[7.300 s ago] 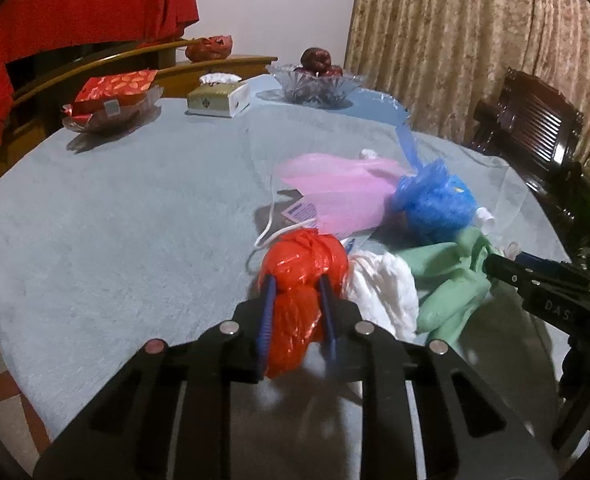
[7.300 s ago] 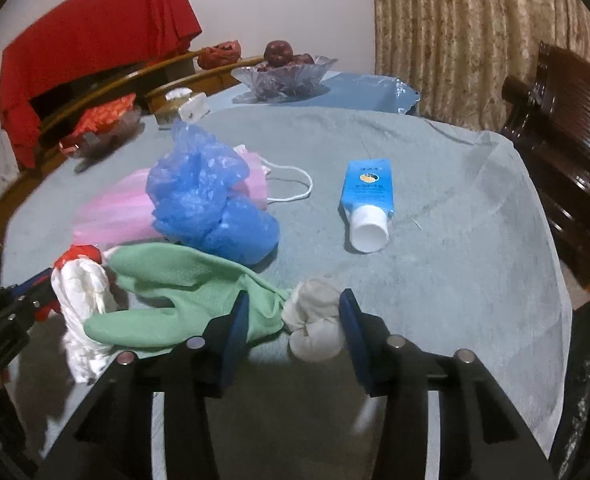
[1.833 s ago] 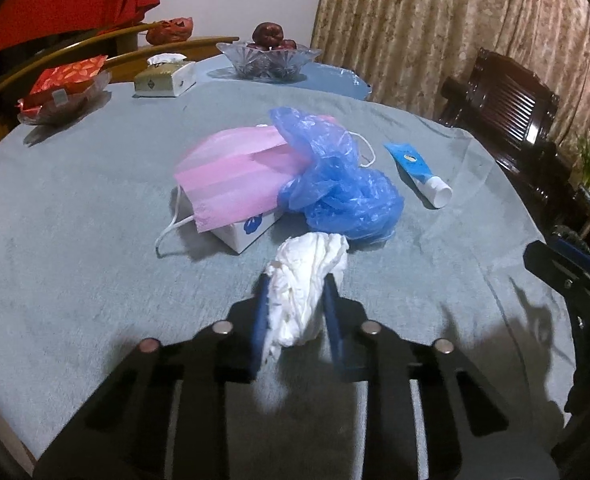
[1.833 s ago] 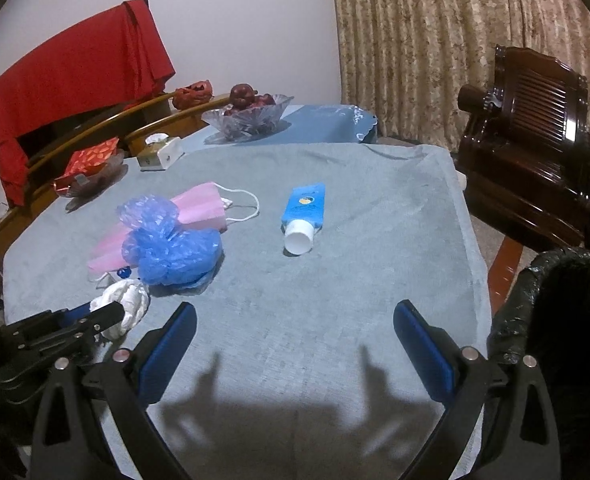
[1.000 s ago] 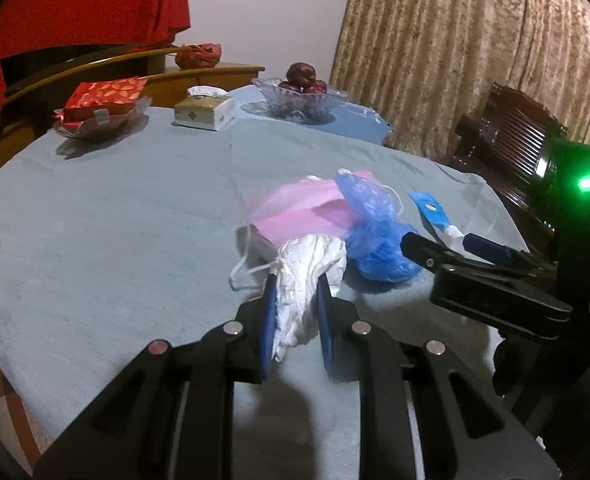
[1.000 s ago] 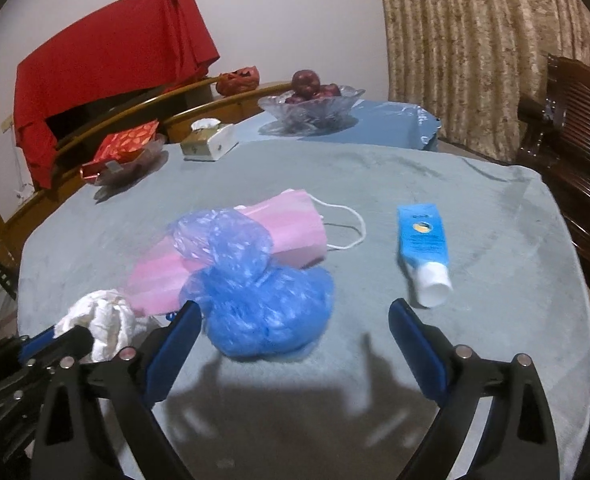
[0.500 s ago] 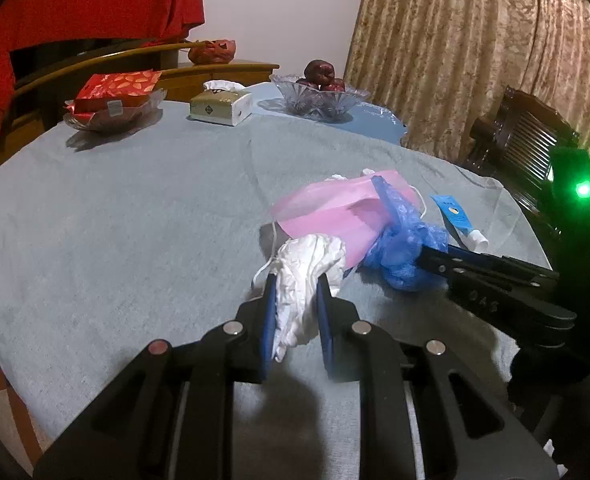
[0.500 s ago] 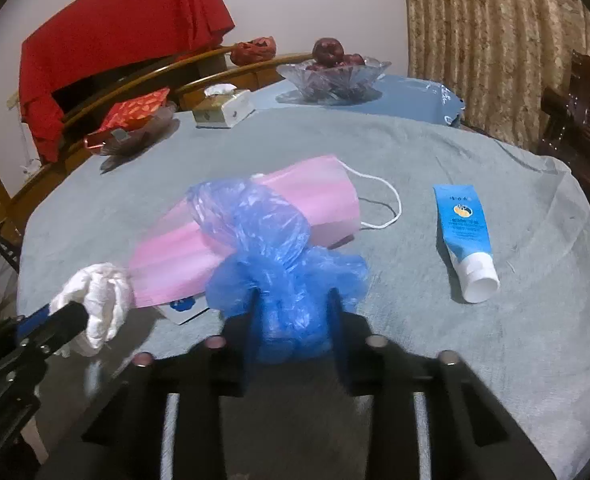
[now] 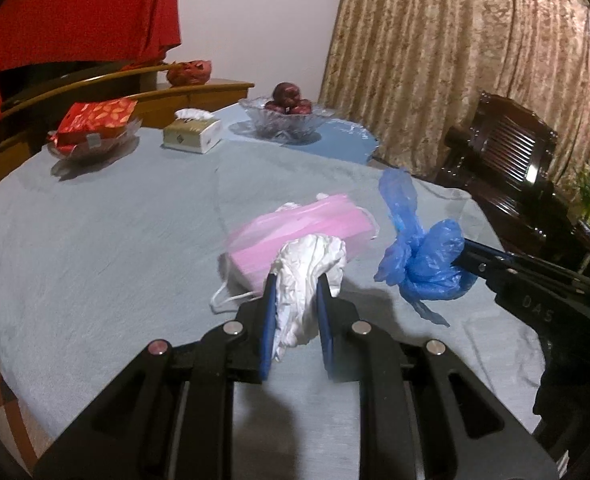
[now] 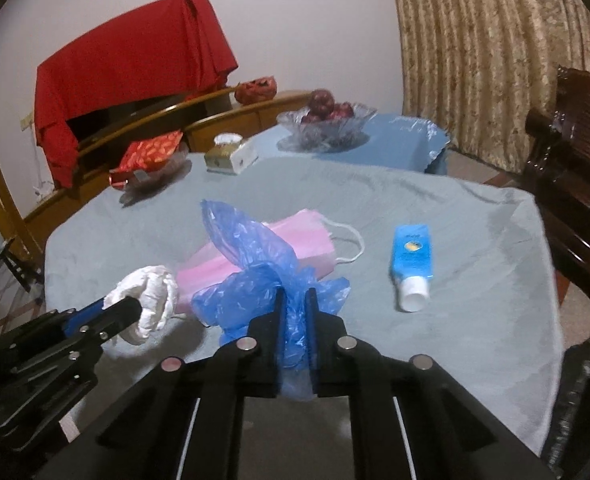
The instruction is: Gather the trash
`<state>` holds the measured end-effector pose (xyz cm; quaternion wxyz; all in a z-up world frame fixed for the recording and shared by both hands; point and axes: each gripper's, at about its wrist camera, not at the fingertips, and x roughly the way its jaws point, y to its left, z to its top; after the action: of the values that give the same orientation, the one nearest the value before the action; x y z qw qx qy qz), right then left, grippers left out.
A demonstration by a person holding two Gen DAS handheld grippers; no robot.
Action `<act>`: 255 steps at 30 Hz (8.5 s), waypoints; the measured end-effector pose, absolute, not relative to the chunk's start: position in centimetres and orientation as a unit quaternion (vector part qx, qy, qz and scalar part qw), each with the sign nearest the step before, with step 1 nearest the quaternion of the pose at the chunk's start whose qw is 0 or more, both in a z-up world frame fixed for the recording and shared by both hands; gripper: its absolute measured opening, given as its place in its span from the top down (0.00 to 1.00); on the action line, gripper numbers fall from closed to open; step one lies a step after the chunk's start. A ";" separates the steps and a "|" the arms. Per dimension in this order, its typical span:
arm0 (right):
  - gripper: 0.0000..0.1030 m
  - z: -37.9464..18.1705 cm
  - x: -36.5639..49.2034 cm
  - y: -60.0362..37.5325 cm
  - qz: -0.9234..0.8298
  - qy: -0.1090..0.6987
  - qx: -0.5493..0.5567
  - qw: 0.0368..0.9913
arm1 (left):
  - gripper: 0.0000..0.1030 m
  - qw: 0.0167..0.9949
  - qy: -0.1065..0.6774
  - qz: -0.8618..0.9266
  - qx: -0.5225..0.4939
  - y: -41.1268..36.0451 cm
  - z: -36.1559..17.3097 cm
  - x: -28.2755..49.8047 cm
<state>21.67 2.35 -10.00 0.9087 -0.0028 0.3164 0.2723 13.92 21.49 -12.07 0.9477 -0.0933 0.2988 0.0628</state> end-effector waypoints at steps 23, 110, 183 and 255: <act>0.91 -5.7 16.3 -15.7 0.125 0.274 0.031 0.953 | 0.82 0.954 0.280 -0.094 -0.054 6.1 -8.3 15.2; 0.13 -12.6 27.1 -2.7 0.159 0.302 0.008 0.940 | 0.13 0.955 0.280 0.086 -0.047 21.3 -11.8 18.3; 0.70 -15.5 24.1 -3.9 0.164 0.392 -0.015 0.905 | 1.00 0.935 0.344 0.012 -0.089 17.8 -15.9 18.7; 0.54 -18.2 24.4 -5.9 0.137 0.429 0.001 0.893 | 0.43 0.902 0.429 0.005 -0.054 15.2 -20.0 24.0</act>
<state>24.40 -5.88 -18.20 0.8929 0.0006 0.4290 0.1368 23.97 15.17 -20.04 0.9019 -0.0538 0.4287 0.0047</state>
